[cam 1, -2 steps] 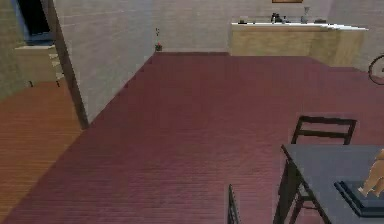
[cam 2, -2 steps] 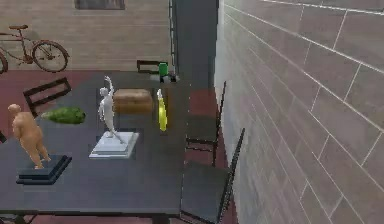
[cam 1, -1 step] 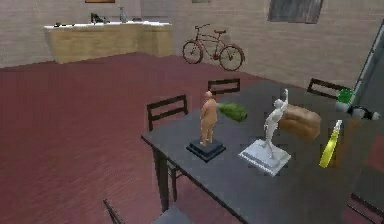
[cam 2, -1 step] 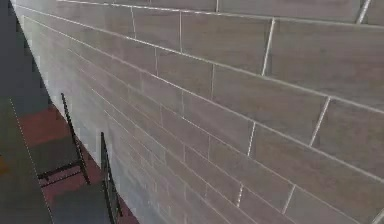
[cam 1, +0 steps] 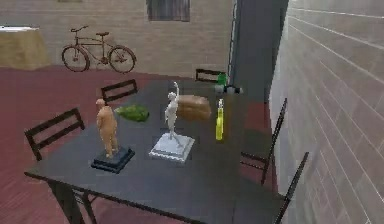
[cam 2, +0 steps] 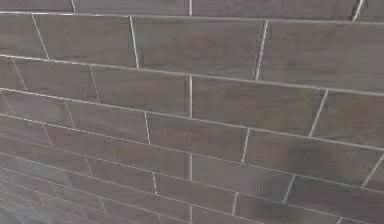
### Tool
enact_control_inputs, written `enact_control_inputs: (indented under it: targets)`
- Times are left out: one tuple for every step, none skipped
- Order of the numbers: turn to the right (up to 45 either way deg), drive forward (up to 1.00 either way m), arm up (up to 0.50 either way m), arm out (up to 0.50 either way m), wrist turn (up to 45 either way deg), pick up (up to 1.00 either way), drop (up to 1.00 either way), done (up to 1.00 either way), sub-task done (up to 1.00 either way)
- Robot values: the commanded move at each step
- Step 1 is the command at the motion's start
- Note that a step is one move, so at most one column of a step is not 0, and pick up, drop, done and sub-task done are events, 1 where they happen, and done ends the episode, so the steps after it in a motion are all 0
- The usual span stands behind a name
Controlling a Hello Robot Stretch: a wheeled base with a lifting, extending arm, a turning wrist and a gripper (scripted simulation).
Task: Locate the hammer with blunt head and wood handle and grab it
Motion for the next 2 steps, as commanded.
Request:
enact_control_inputs:
  targets:
    - [0.0, 0.2, 0.0, 0.0, 0.0, 0.0, 0.0, 0.0, 0.0]
    - [-45.0, 0.0, 0.0, 0.0, 0.0, 0.0, 0.0, 0.0, 0.0]
